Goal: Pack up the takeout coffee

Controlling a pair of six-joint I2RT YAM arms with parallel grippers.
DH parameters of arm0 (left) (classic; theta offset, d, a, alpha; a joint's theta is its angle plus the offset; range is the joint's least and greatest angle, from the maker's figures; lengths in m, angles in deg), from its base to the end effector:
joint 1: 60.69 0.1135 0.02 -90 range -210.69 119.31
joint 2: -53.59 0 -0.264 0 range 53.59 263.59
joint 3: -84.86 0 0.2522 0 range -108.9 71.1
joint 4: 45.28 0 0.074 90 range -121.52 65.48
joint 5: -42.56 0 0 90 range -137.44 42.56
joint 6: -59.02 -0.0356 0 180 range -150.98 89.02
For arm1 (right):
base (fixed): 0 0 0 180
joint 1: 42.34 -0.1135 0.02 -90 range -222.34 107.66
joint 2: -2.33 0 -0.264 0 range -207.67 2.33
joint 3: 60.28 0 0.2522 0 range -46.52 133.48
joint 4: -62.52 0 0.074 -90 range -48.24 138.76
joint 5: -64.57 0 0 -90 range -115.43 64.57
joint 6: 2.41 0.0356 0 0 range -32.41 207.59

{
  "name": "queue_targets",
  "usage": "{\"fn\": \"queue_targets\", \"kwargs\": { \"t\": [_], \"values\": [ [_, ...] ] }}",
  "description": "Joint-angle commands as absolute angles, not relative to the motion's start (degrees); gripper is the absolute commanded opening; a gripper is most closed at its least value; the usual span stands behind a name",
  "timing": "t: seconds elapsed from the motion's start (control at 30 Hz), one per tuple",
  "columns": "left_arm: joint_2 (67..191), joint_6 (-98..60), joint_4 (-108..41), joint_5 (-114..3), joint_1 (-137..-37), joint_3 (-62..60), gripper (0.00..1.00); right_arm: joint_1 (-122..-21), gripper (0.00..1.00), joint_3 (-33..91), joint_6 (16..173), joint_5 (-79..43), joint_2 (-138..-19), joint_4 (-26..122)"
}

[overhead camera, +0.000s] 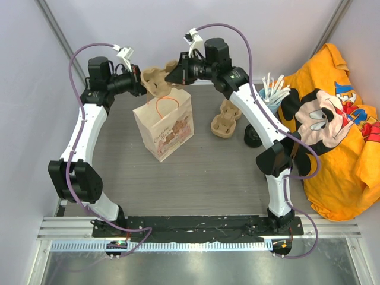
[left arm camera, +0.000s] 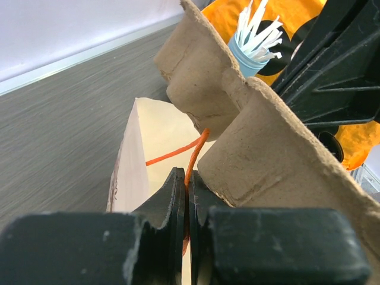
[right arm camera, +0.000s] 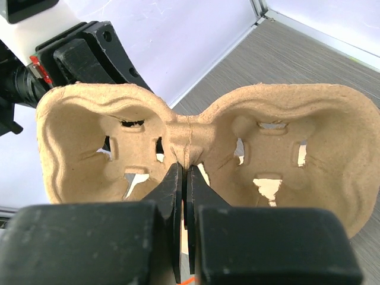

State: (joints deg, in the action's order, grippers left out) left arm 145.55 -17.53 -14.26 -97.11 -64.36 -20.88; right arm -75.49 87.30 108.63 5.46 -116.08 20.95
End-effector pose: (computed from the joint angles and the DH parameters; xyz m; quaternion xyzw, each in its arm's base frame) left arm 0.3642 -0.0506 0.4087 0.1859 0.7492 -0.4145 0.4820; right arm 0.3818 0.2712 0.4462 -0.2452 0.7294 0.4599 0.4432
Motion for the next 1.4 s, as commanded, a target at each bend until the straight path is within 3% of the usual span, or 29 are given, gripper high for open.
{"fn": "queue_targets", "kwargs": {
  "t": [0.0, 1.07, 1.37],
  "values": [
    [143.24, -16.83, -15.08, -96.49, -64.74, -22.5, 0.0, -77.23, 0.01, 86.02, 107.98, 6.38, -112.81, 20.99],
    [143.77, -19.64, -13.15, -92.79, -64.65, -24.87, 0.0, -77.14, 0.01, 70.91, 114.84, 16.23, -106.83, 28.64],
    [143.42, -19.82, -12.8, -92.79, -64.65, -24.26, 0.0, -77.14, 0.01, 74.32, 112.47, 17.28, -105.95, 27.5]
  ]
}}
